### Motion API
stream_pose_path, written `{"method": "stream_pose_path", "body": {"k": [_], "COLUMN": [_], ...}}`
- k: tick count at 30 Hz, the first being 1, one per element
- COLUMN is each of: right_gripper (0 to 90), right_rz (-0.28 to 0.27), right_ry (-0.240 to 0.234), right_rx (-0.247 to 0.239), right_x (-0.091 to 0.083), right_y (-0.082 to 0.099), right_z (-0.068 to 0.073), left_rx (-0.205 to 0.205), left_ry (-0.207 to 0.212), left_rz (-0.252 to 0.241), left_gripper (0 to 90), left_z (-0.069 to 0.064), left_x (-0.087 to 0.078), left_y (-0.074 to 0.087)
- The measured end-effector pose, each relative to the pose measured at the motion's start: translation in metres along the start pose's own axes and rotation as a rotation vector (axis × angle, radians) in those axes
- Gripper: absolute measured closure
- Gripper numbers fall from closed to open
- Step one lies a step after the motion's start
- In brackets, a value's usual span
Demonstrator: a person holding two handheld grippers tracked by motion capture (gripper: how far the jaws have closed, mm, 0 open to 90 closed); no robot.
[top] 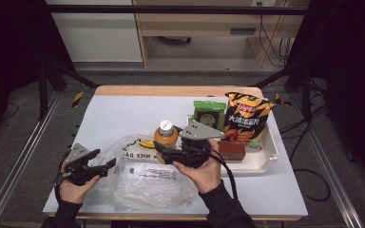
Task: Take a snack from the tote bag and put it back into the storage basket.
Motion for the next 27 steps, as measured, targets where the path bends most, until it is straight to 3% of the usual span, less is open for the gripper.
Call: {"method": "stream_pose_path", "body": {"k": [14,27], "right_gripper": [30.3,30.3], "right_rz": [0.007,0.018], "right_ry": [0.090,0.154], "right_rx": [0.001,0.015], "right_x": [-0.031,-0.050], "right_y": [0.000,0.012], "right_z": [-0.044,-0.073], "left_rx": [0.004,0.008], "left_ry": [0.002,0.002], "left_rz": [-0.017,-0.034], "left_gripper": [23.5,23.2], "left_z": [-0.002,-0.004], "left_x": [-0.004,-0.009], "left_y": [-0.003,-0.008]}}
Point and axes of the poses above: each handheld gripper's, and its own axes: x roughly forward along the jaws, y roughly out of its underside, z roughly to its left, the point moved 4 cm from there along x, roughly forward along the jaws, and after that the axes turned 11 degrees about y, right-handed, at the moved point
